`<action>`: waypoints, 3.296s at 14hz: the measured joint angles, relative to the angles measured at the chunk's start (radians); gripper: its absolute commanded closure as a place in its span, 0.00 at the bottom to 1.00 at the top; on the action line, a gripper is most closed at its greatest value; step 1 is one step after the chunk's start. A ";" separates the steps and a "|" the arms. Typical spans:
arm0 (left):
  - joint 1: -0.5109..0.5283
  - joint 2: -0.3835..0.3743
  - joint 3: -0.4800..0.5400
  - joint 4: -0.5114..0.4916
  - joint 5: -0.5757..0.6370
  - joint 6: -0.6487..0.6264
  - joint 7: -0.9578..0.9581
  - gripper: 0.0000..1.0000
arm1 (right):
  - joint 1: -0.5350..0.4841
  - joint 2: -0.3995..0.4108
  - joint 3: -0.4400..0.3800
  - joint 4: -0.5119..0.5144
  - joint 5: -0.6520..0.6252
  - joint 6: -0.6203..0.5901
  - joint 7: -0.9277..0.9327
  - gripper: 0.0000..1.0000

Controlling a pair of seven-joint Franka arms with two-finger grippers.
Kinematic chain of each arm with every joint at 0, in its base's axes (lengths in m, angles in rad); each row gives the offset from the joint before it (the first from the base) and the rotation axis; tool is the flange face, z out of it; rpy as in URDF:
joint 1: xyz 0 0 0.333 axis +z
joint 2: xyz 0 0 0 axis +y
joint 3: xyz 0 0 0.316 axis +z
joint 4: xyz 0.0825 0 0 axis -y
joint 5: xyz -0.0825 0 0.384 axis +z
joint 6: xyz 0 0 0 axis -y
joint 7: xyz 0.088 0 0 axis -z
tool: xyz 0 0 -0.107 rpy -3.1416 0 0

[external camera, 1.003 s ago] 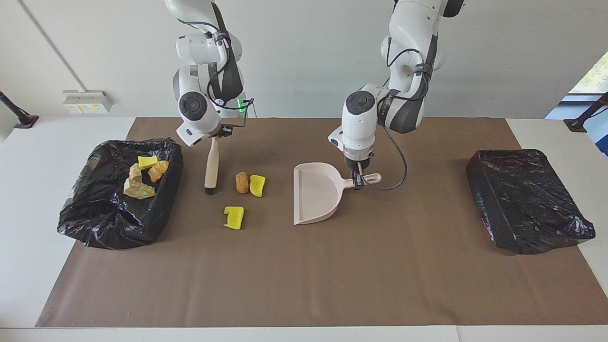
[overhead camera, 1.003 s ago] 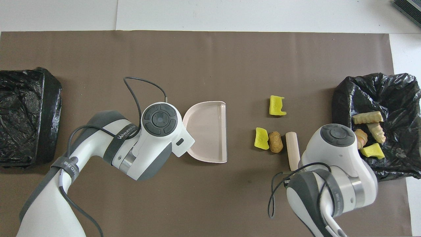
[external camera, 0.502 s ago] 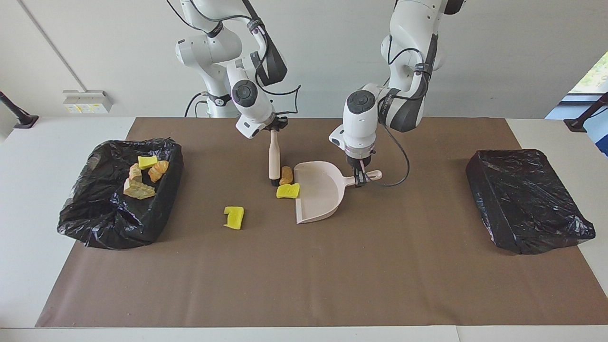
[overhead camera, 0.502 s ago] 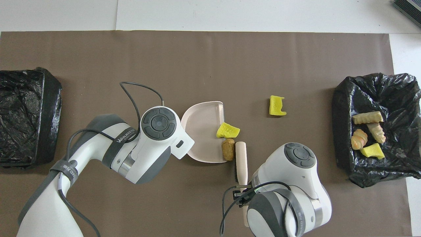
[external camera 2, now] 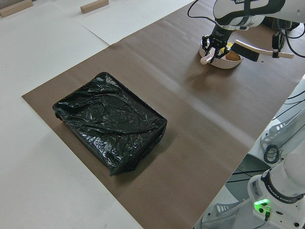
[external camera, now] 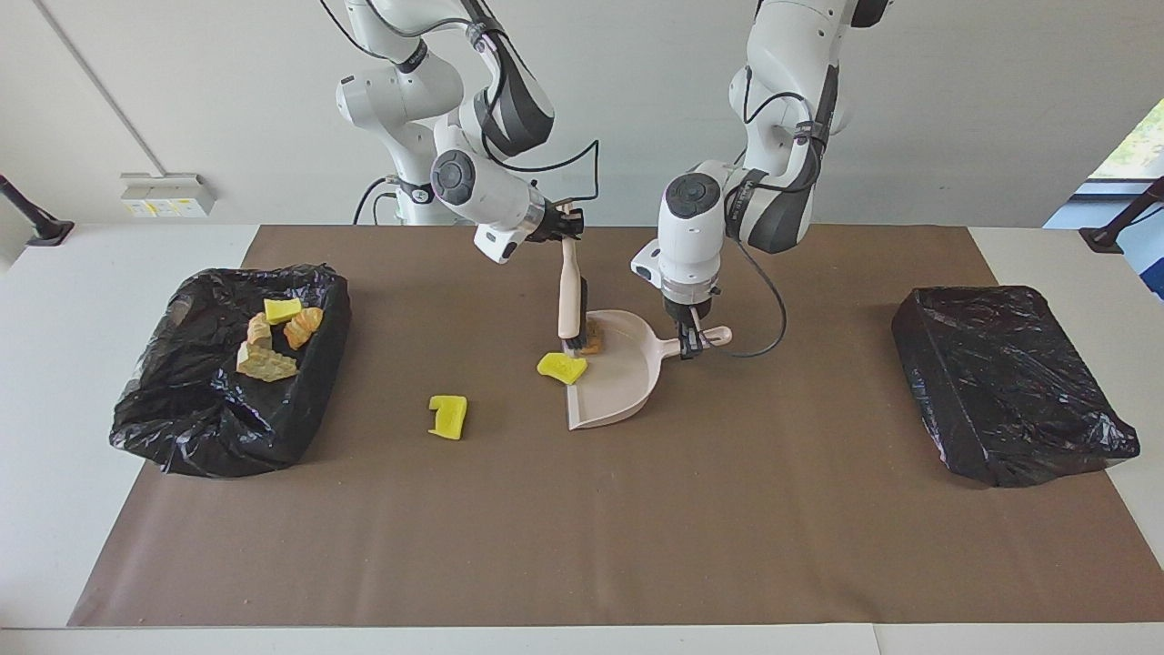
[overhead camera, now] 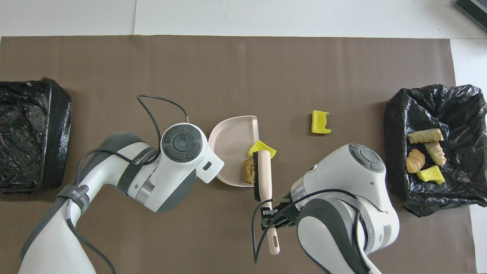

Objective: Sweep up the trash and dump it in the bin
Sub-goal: 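Sweep the sponge pieces toward the dustpan with the right gripper's brush, then push the last pieces into the dustpan with the right gripper's brush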

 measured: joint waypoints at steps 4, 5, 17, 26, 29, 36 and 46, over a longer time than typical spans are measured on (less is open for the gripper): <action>0.000 -0.003 0.000 -0.006 0.000 0.006 -0.054 1.00 | -0.106 0.018 -0.010 0.091 -0.455 -0.045 -0.055 1.00; 0.000 -0.004 0.000 -0.008 0.000 0.010 -0.062 1.00 | -0.122 0.051 -0.011 0.102 -0.557 -0.017 -0.083 1.00; 0.000 -0.007 0.000 -0.017 0.000 0.032 -0.157 1.00 | -0.151 0.251 0.005 0.141 -0.617 0.018 -0.243 1.00; 0.000 -0.007 0.000 -0.018 0.000 0.037 -0.160 1.00 | -0.015 0.222 0.007 0.142 -0.041 0.023 -0.236 1.00; 0.000 -0.007 0.000 -0.018 0.000 0.044 -0.161 1.00 | -0.029 0.178 -0.005 0.187 -0.129 -0.050 -0.190 1.00; 0.000 -0.008 0.001 -0.021 -0.001 0.048 -0.165 1.00 | 0.107 0.120 0.007 0.070 -0.261 0.048 -0.101 1.00; 0.001 -0.008 0.001 -0.022 -0.001 0.052 -0.165 1.00 | 0.172 0.084 0.010 -0.010 -0.170 0.083 0.021 1.00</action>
